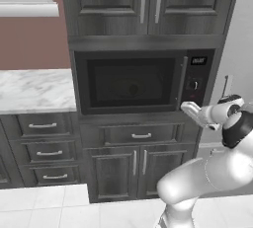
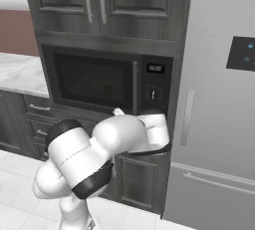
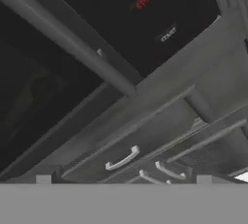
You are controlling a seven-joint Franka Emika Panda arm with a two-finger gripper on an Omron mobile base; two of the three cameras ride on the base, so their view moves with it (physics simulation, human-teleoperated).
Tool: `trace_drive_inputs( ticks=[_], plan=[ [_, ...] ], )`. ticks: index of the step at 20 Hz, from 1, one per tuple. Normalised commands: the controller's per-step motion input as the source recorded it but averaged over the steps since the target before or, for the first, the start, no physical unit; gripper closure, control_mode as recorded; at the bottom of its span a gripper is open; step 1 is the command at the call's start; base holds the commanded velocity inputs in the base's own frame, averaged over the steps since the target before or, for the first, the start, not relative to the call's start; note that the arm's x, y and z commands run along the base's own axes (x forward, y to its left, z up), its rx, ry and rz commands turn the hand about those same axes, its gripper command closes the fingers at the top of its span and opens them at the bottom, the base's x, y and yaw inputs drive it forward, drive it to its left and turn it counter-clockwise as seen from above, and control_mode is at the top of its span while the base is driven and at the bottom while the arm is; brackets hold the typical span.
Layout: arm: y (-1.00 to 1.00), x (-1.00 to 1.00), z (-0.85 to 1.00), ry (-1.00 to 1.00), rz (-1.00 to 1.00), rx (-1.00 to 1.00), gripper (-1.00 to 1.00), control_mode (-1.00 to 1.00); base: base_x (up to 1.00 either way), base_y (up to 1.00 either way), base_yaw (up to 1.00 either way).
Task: Pick the avocado from the sink and place it in the bowl. Then pick the bowl and place it in the microwave. Then close the microwave door and press the start button.
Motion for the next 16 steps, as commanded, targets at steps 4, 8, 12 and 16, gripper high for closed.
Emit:
trace_drive_inputs(
  ticks=[4, 8, 12, 16],
  plan=[
    [-0.14, -0.03, -0.14, 0.14, 0.0, 0.83, -1.0, -1.0, 0.0, 0.0, 0.0],
    [-0.58, -0.13, 0.07, 0.09, 0.0, 0.91, -1.0, -1.0, 0.0, 0.0, 0.0],
    [-0.8, -0.21, 0.39, 0.03, 0.0, 0.74, -1.0, -1.0, 0.0, 0.0, 0.0],
    [-0.76, -0.13, 0.28, 0.0, -0.01, 0.49, -1.0, -1.0, 0.0, 0.0, 0.0]
  ],
)
